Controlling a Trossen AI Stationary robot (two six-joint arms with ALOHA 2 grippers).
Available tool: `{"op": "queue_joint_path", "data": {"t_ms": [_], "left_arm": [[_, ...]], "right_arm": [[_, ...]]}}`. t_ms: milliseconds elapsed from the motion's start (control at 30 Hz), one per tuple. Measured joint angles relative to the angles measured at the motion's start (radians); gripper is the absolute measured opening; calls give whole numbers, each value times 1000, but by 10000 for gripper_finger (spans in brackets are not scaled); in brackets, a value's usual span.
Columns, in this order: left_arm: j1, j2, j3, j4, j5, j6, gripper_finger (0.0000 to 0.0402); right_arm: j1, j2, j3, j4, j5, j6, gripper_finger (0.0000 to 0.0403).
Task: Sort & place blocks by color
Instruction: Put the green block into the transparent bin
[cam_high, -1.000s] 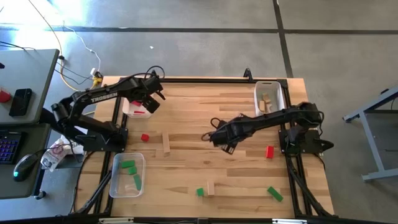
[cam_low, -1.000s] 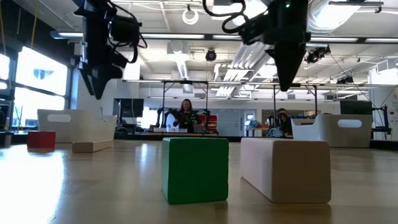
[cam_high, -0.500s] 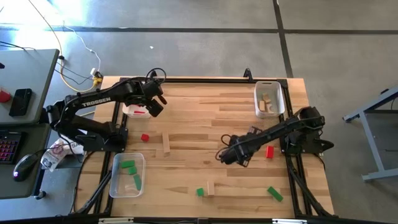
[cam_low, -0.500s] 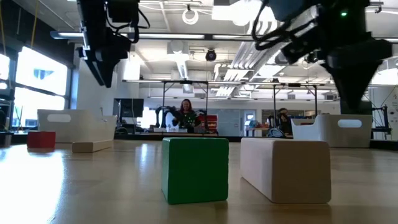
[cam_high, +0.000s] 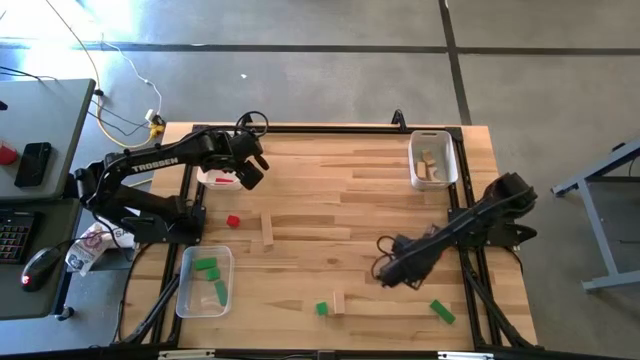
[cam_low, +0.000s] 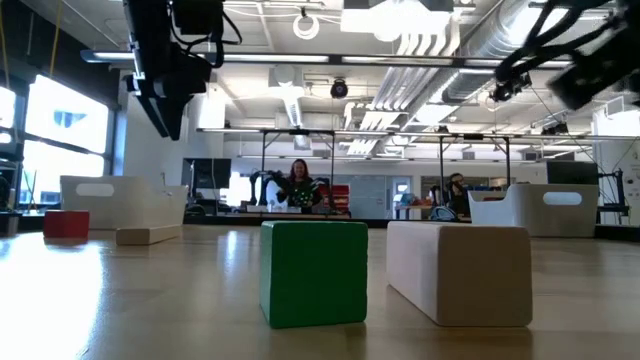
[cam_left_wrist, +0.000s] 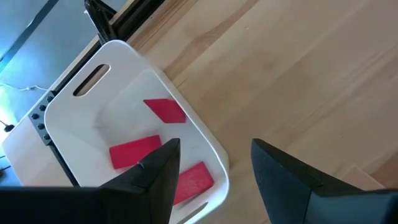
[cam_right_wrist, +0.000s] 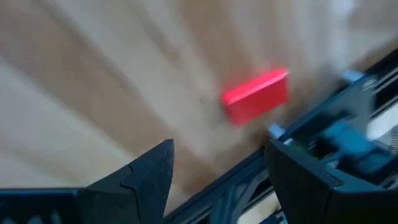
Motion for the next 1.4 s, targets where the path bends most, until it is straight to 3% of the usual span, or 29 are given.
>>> {"op": "queue_joint_path", "data": {"t_ms": [167,300,833,1000,1200,1400], "left_arm": [[0,0,0,0,0,0,182],[0,0,0,0,0,1,182],[0,0,0,78,19,-19,182],[0,0,0,215,113,-66,182],[0,0,0,507,263,-31,182],[0,0,0,790,351,20,182]], "right_arm": [[84,-61,-39,85,-127,57,238],[157,-110,-79,183,-169,124,238],[390,-134,-156,460,-158,467,238],[415,-134,-156,475,-134,556,238],[440,-129,-156,530,-86,619,238],[456,-75,-156,551,-124,641,238]]}}
